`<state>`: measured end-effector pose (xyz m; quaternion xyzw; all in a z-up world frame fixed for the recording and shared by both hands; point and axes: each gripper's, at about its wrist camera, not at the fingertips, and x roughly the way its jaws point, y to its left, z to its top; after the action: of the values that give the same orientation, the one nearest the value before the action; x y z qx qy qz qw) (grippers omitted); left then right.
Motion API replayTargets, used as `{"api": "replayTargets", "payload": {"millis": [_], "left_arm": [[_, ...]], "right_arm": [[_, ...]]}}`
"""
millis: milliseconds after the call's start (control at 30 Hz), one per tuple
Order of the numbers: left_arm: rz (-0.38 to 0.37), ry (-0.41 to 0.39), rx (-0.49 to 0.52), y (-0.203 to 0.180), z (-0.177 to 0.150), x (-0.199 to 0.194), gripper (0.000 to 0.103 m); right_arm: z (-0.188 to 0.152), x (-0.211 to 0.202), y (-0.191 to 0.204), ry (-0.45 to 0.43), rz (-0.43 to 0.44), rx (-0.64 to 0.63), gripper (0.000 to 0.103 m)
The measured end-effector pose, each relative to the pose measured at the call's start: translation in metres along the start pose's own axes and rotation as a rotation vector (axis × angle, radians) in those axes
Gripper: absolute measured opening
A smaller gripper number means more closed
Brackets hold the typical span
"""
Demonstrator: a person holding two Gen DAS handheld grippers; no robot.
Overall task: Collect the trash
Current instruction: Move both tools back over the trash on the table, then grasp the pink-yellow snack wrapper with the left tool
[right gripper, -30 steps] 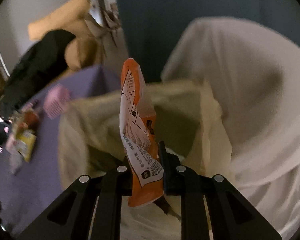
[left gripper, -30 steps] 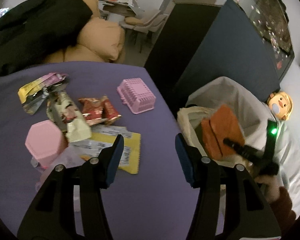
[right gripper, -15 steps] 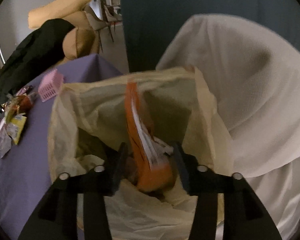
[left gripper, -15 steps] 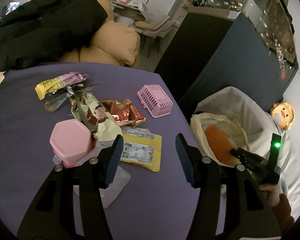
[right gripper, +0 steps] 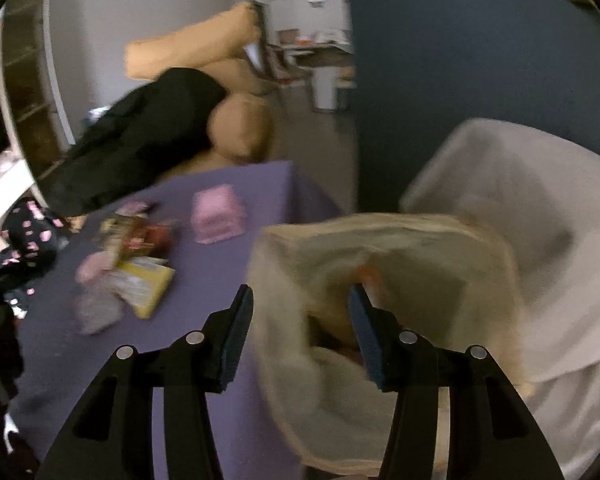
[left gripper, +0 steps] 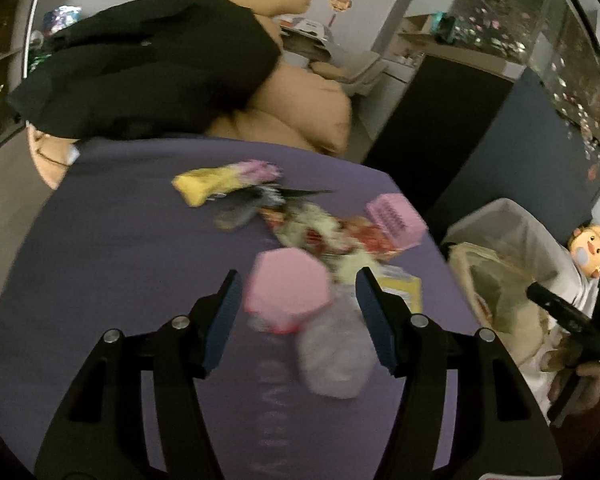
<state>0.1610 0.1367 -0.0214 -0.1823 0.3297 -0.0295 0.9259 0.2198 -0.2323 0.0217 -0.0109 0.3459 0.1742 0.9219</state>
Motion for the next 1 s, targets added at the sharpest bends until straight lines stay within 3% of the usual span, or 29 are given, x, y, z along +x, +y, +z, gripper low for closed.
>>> {"api": "replayTargets", "payload": {"millis": [100, 200, 300, 467, 600, 767, 867, 933, 1000], "left_arm": [[0.005, -0.023, 0.038, 0.019, 0.004, -0.001, 0.056], [-0.046, -0.028, 0.112, 0.03, 0.016, 0.006, 0.056], [-0.029, -0.041, 0.258, 0.033, 0.036, 0.022, 0.056], [0.018, 0.021, 0.403, 0.036, 0.077, 0.079, 0.056], [0.016, 0.098, 0.407, 0.044, 0.101, 0.132, 0.056], [0.022, 0.211, 0.397, 0.047, 0.105, 0.183, 0.055], [0.006, 0.197, 0.347, 0.051, 0.107, 0.183, 0.043], [0.012, 0.195, 0.3, 0.056, 0.105, 0.178, 0.028], [0.019, 0.181, 0.26, 0.061, 0.102, 0.167, 0.025]], "right_arm": [[0.004, 0.012, 0.025, 0.019, 0.053, -0.036, 0.048], [0.005, 0.027, 0.045, 0.045, 0.113, -0.063, 0.054], [0.003, 0.04, 0.06, 0.058, 0.17, -0.094, 0.054], [-0.004, 0.062, 0.073, 0.11, 0.134, -0.14, 0.055], [-0.004, 0.074, 0.075, 0.148, 0.093, -0.184, 0.055], [0.0, 0.077, 0.07, 0.178, 0.041, -0.201, 0.055], [0.003, 0.08, 0.065, 0.187, 0.005, -0.182, 0.055], [0.004, 0.084, 0.063, 0.2, -0.002, -0.156, 0.055], [0.003, 0.086, 0.065, 0.2, 0.032, -0.136, 0.055]]}}
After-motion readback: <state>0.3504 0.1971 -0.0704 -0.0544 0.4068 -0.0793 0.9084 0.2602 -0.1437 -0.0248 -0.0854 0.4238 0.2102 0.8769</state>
